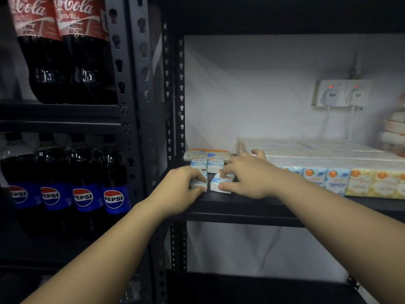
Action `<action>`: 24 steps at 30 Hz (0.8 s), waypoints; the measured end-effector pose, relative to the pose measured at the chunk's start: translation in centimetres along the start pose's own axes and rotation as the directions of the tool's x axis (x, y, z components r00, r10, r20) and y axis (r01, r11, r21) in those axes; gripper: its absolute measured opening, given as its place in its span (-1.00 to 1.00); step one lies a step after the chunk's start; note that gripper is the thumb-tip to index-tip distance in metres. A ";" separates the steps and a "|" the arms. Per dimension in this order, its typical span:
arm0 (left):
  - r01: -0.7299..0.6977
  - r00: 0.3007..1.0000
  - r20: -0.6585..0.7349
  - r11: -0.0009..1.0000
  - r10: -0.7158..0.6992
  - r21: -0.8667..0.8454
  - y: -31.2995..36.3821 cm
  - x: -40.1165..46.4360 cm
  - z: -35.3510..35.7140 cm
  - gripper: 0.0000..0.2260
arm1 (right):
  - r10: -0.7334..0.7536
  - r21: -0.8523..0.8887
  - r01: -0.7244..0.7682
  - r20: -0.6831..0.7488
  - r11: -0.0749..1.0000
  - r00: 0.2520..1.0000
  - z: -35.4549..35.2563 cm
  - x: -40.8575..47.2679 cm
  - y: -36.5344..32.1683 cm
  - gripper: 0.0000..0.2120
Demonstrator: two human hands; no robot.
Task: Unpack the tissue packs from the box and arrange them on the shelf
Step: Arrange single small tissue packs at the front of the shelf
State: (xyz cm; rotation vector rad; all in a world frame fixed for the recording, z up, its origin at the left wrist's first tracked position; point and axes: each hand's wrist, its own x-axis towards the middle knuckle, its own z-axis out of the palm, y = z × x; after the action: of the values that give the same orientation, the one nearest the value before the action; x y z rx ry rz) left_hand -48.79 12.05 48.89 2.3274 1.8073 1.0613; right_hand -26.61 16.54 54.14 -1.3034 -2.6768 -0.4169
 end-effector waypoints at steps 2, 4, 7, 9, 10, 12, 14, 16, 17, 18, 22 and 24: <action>0.008 1.000 -0.003 1.000 -0.008 0.002 0.0 0.0 0.0 -0.81 | -0.006 0.003 0.006 0.000 1.000 1.000 0.0 0.0 0.1 -0.64; 0.012 1.000 -0.007 1.000 -0.012 0.013 -0.1 0.1 0.0 -0.82 | -0.010 -0.011 0.010 -0.010 1.000 1.000 0.0 0.3 0.1 -0.68; 0.024 1.000 -0.018 1.000 -0.024 0.009 -0.1 0.1 0.0 -0.84 | -0.023 -0.054 0.023 -0.008 0.998 1.000 0.0 1.0 -0.2 -0.74; 0.036 0.999 -0.030 0.999 -0.037 -0.006 -0.1 0.1 0.0 -0.85 | -0.024 -0.067 0.023 -0.009 0.997 1.000 -0.1 1.6 -0.4 -0.76; 0.042 0.998 -0.035 0.999 -0.042 -0.009 -0.1 0.1 0.1 -0.86 | -0.022 -0.074 0.021 -0.010 0.997 1.000 -0.2 1.9 -0.5 -0.76; 0.044 0.998 -0.050 0.999 -0.044 -0.011 -0.1 0.1 0.1 -0.87 | -0.013 -0.081 0.012 -0.019 0.997 1.000 -0.3 2.1 -0.7 -0.71; 0.047 0.995 -0.087 0.998 -0.051 -0.049 0.0 0.0 0.1 -0.91 | -0.015 -0.043 0.012 -0.078 0.999 0.997 -0.2 2.0 -0.7 -0.61; 0.068 0.987 -0.133 0.987 -0.088 -0.148 0.0 0.0 0.1 -0.94 | -0.041 0.060 0.052 -0.171 0.997 0.984 -0.2 1.7 -0.4 -0.53; 0.084 0.982 -0.147 0.973 -0.118 -0.216 0.0 0.1 0.0 -0.92 | -0.058 0.125 0.084 -0.200 0.989 0.978 -0.1 1.6 -0.3 -0.50; 0.098 0.977 -0.153 0.952 -0.147 -0.289 0.1 0.1 -0.1 -0.90 | -0.072 0.188 0.113 -0.215 0.976 0.974 -0.2 1.4 -0.2 -0.47; 0.062 0.968 -0.187 0.886 -0.165 -0.460 1.0 0.2 -0.5 -0.86 | -0.097 0.337 0.173 -0.231 0.925 0.968 0.2 1.6 -0.4 -0.57; 0.053 0.969 -0.183 0.865 -0.165 -0.499 1.3 0.1 -0.6 -0.85 | -0.063 0.419 0.169 -0.255 0.892 0.965 0.2 1.7 -0.6 -0.72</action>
State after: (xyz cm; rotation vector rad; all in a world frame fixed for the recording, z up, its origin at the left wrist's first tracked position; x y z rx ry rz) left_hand -48.04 11.43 49.91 1.8439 1.4676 1.5908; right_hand -28.17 17.53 54.27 -0.9020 -2.4569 0.0279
